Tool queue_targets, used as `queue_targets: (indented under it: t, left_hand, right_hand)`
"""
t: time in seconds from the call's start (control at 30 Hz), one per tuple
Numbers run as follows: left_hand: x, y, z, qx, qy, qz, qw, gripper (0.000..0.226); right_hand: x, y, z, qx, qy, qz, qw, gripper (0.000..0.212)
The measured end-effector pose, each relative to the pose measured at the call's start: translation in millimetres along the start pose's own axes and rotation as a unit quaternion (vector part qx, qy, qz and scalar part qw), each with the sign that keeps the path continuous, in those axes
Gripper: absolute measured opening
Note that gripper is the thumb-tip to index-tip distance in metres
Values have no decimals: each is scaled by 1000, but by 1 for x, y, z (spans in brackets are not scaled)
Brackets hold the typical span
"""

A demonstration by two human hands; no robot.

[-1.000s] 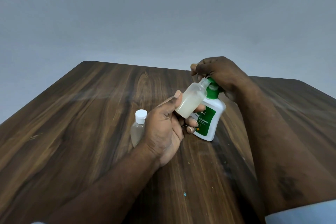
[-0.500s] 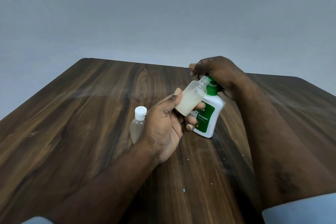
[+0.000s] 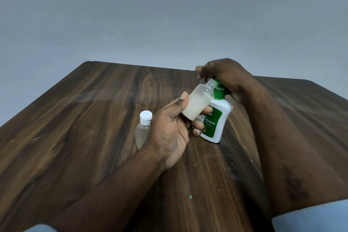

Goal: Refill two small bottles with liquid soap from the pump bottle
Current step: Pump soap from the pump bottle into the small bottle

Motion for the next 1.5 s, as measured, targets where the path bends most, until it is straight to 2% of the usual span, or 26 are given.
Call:
queue_targets:
  t: [0.17,0.37,0.57,0.67,0.83,0.97,1.07,1.37,1.5]
  left_hand:
    - [-1,1,0,0,-1,6,1000,53]
    - [1,-1,1,-4,3,10,1000,53]
    - [3,2,0,6,-10,13,1000,63]
    - [2,2,1,4,-8,12,1000,59]
    - [2,1,0,5,-4,6,1000,56]
    - [0,2,0,5,1,9,1000,53]
    - [0,1,0,4,4,6,1000,51]
    - [1,1,0,6,-2,7,1000,54]
    - [1,0,0,7,-10,11,1000,55]
  right_hand:
    - [-5,-4,1,-15,11,11,1000,19]
    - [1,-2,4,5,-13,-8,1000,19]
    - [-4,-6,4,-6,4,-2,1000,17]
    - [-1,-5,5,4,-9,-18,1000,14]
    - [-6,-7,5,-11,10,22,1000,24]
    - [1,-6,5,-2,-7,-11,1000,19]
    - [0,-4,5,-5,-4,-12,1000,24]
    - [1,-2,5,10,-10,-18,1000,20]
    - [-3,-5,6,-3,9,13,1000,32]
Point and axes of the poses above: each hand's wrist, its own z-axis away from the middle knuckle, its own x-axis out of the palm, y = z × x, the point moved 4 cm from there along -z, towards the middle knuckle, and after that the axes turned 15 degrees about z, right-handed, at the moved point
